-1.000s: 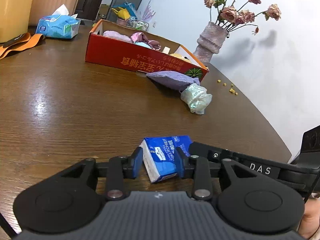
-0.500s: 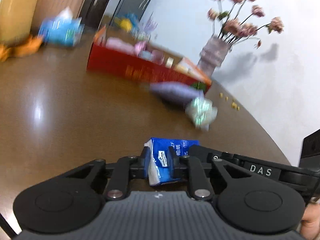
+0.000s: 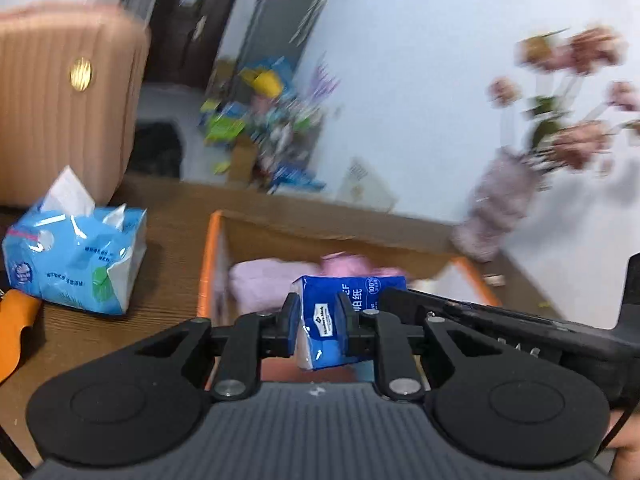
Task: Organize soft objects
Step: 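Carry the blue tissue pack with both tools into the box and open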
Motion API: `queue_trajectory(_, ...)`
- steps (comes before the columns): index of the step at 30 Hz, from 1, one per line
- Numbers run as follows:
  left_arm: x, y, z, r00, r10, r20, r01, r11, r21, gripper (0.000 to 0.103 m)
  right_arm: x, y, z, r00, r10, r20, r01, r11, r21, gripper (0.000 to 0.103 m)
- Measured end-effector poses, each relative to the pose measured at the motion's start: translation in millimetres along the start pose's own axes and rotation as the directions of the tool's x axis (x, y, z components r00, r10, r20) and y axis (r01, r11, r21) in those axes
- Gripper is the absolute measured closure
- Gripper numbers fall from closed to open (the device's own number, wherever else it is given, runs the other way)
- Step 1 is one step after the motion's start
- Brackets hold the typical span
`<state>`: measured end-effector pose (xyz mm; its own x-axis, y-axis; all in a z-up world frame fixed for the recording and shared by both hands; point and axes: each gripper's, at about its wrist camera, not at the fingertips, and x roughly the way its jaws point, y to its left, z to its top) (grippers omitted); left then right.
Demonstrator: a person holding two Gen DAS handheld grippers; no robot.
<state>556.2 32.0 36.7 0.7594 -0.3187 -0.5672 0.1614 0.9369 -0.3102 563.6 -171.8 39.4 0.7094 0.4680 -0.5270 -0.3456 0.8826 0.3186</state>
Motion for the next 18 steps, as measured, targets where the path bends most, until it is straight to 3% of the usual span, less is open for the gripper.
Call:
queue_trajectory(2, 23, 7, 4, 0.997, 0.059, -0.046, -0.058, 0.998, 0.017, 0.084, 34, -5, 4, 0.998, -0.021, -0.066, 0.024, 0.999, 0.036, 0.085)
queue_trajectory(5, 44, -5, -1, 0.984, 0.172, -0.055, -0.161, 0.973, 0.164, 0.086, 70, -2, 2, 0.977, -0.063, -0.205, 0.072, 0.997, 0.036, 0.09)
queue_trajectory(7, 48, -6, -4, 0.981, 0.186, -0.062, -0.172, 0.967, 0.187, 0.086, 78, -1, 3, 0.971, -0.068, -0.228, 0.081, 0.995, 0.049, 0.092)
queue_trajectory(13, 39, -3, -4, 0.978, 0.184, -0.096, -0.164, 0.969, 0.185, 0.085, 76, 7, 7, 0.966, -0.074, -0.249, 0.086, 0.996, 0.039, 0.09)
queue_trajectory(18, -15, -12, 12, 0.985, 0.173, -0.013, -0.168, 0.969, 0.18, 0.085, 8, 14, 29, 0.981, -0.12, -0.15, 0.115, 0.992, -0.041, 0.085)
